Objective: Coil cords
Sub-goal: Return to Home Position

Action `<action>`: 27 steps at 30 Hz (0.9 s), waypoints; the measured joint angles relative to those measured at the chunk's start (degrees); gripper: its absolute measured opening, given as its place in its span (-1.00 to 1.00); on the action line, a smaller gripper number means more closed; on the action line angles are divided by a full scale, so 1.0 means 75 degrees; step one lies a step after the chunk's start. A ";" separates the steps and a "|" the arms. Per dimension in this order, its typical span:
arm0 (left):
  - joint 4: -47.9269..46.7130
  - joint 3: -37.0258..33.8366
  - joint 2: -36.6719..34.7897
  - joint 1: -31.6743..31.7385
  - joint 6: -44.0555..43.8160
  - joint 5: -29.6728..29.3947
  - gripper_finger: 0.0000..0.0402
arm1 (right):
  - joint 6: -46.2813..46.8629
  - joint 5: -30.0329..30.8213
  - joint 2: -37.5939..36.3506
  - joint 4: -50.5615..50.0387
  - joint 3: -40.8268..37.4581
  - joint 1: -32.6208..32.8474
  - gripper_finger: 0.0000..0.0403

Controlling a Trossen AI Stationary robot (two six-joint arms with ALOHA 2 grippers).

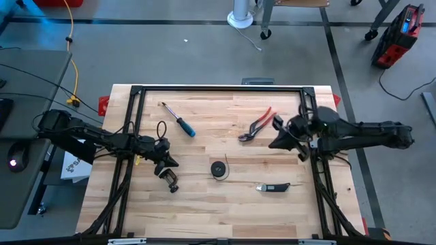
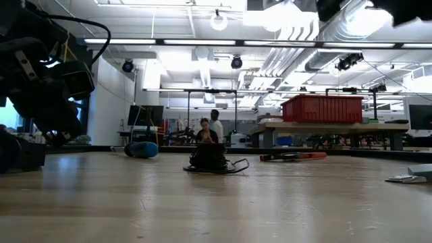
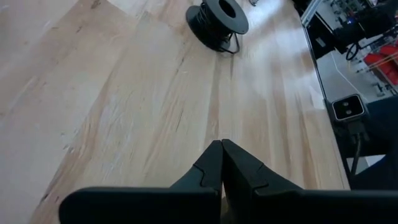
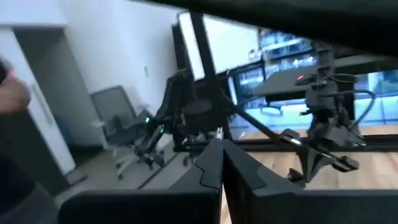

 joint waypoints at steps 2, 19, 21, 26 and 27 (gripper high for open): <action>0.0000 -0.0001 0.0000 0.0000 -0.0002 0.0000 -1.00 | 0.0206 0.0371 -0.0496 0.0298 -0.0607 0.0011 -1.00; -0.0006 0.0002 0.0000 0.0003 0.0004 -0.0009 -1.00 | -0.0294 0.5440 -0.3340 -0.0939 -0.3681 0.0512 -1.00; -0.0001 0.0000 0.0000 0.0003 0.0004 -0.0009 -1.00 | -0.0286 0.5443 -0.3397 -0.0825 -0.3847 0.0512 -1.00; 0.0002 0.0000 0.0000 0.0003 0.0004 -0.0017 -1.00 | -0.0291 0.5443 -0.3442 -0.1355 -0.3849 0.0489 -1.00; -0.0003 -0.0001 0.0000 0.0003 0.0004 -0.0017 -1.00 | -0.0291 0.5443 -0.3439 -0.1476 -0.3849 0.0489 -1.00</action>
